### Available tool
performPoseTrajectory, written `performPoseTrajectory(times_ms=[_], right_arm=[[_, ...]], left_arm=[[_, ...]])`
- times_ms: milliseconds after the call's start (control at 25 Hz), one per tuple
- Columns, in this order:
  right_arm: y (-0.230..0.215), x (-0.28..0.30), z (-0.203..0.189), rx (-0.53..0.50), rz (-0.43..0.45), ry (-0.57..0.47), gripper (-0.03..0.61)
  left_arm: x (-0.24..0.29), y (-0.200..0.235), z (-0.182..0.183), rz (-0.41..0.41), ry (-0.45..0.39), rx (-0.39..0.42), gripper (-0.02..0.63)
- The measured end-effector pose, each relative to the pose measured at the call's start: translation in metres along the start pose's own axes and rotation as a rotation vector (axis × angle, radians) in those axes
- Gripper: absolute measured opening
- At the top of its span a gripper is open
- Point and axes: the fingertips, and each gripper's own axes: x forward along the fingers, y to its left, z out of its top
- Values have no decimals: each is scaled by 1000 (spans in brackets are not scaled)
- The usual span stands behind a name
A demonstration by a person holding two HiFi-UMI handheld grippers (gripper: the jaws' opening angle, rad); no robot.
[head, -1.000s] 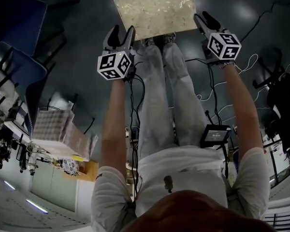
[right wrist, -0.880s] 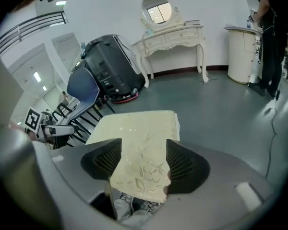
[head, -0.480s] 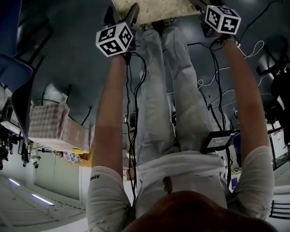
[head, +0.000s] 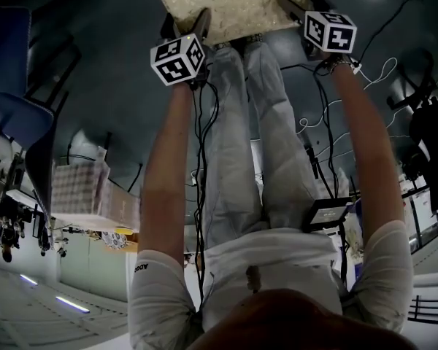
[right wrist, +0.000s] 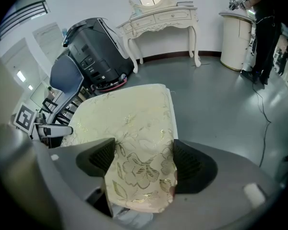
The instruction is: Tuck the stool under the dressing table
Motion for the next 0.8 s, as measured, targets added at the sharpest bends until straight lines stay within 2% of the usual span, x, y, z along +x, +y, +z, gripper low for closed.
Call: performPoseTrajectory(times_ms=[240,520,800], right_arm=[[-1,7,10,22,9,8,390],[-1,25,36,98,-17,-32,388],[-8,34,72,105,-14,-49,399]], left_arm=[[9,4,15,-10,6,44,399],[35,18,66,-55,8,140,396],[57,16,111,-64,5,208,397]])
